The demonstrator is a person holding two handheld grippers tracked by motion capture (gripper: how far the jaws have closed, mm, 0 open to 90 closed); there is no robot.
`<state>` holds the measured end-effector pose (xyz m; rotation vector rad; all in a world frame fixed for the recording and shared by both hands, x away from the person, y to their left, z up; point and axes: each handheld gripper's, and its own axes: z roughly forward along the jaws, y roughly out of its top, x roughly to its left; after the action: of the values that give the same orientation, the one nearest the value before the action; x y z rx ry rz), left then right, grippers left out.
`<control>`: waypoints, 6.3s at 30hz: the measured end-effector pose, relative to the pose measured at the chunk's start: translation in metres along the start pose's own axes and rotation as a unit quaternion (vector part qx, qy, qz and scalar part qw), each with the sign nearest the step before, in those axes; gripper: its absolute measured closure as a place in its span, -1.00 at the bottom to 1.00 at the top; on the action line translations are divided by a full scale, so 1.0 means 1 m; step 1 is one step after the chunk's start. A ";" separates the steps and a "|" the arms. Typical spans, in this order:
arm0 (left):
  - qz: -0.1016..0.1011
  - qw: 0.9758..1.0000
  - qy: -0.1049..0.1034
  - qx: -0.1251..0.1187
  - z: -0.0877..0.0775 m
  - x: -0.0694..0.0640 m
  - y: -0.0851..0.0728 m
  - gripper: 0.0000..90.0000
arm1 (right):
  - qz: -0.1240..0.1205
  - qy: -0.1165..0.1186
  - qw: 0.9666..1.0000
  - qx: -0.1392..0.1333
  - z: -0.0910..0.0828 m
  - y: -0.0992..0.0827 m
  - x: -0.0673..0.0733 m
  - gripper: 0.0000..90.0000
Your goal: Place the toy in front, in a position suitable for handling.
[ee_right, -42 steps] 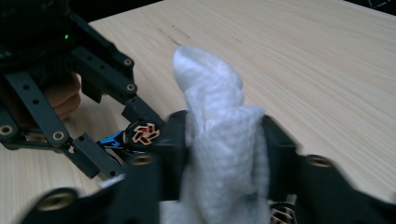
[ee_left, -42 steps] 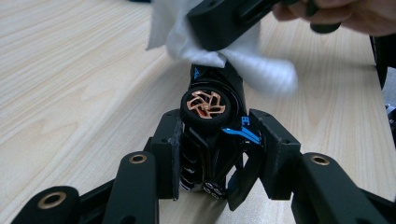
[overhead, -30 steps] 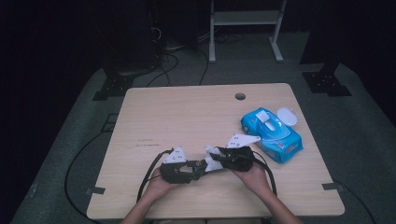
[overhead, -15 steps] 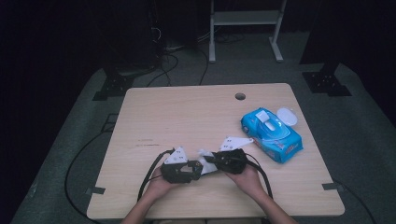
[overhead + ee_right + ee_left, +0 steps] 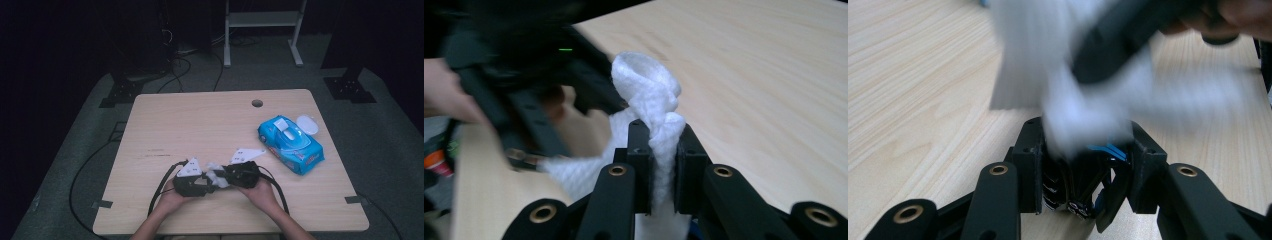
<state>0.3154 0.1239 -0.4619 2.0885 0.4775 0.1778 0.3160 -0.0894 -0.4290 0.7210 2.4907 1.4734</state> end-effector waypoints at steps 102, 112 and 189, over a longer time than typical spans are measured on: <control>-0.005 1.000 0.009 -0.002 -0.005 0.003 -0.002 0.31 | 0.033 -0.053 0.998 0.014 -0.042 -0.010 -0.033 0.79; -0.004 1.000 0.009 0.000 -0.005 0.003 -0.002 0.32 | 0.000 -0.034 0.999 0.038 -0.017 -0.001 -0.020 0.79; -0.160 0.984 -0.082 -0.017 0.005 0.014 -0.001 -0.19 | 0.020 -0.021 0.997 0.071 -0.059 -0.046 -0.026 0.78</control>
<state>0.3298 0.1265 -0.4659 1.9429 0.6937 -0.1710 0.3016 -0.1663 -0.4410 0.8205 2.5838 1.2882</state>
